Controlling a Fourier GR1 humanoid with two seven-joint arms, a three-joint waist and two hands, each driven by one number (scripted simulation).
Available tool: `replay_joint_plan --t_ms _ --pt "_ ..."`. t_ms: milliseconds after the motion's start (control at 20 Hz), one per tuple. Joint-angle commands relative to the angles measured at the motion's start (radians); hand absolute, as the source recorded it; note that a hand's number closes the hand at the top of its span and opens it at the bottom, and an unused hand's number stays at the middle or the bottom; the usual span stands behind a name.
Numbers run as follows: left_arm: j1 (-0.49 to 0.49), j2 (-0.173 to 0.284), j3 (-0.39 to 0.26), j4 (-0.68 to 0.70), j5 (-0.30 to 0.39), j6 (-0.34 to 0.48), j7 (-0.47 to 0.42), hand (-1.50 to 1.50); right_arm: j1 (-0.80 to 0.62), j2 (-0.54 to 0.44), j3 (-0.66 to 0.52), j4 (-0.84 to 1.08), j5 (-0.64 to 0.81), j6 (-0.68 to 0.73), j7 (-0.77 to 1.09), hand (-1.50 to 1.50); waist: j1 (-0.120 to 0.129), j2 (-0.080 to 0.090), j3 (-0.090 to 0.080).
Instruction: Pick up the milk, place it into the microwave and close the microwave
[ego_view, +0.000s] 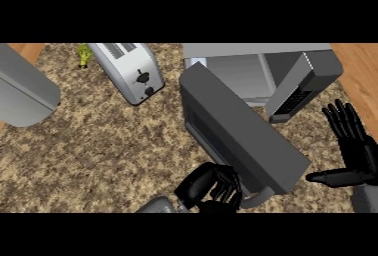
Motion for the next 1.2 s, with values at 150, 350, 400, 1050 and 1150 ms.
replay_joint_plan --t_ms 150,350,400,1050,1150 --pt "-0.113 -0.013 -0.081 0.013 0.189 0.232 -0.031 1.5 0.004 -0.036 0.007 -0.125 -0.086 0.103 0.08 -1.5 -0.049 0.009 -0.003" --pt "-0.144 -0.013 -0.102 0.015 0.271 0.318 -0.075 1.5 -0.008 -0.059 0.015 -0.166 -0.13 0.151 0.118 -1.5 -0.073 0.015 -0.003" --pt "-0.169 -0.013 -0.1 0.027 0.276 0.33 -0.069 1.5 -0.011 -0.07 0.024 -0.185 -0.144 0.178 0.135 -1.5 -0.089 0.014 -0.004" --pt "-0.39 -0.014 0.003 0.149 0.485 0.431 -0.099 1.5 -0.075 -0.104 0.079 -0.321 -0.269 0.249 0.272 -1.5 -0.188 0.042 -0.004" --pt "-0.428 -0.014 0.023 0.185 0.513 0.425 -0.098 1.5 -0.073 -0.115 0.078 -0.32 -0.291 0.261 0.29 -1.5 -0.194 0.049 -0.002"
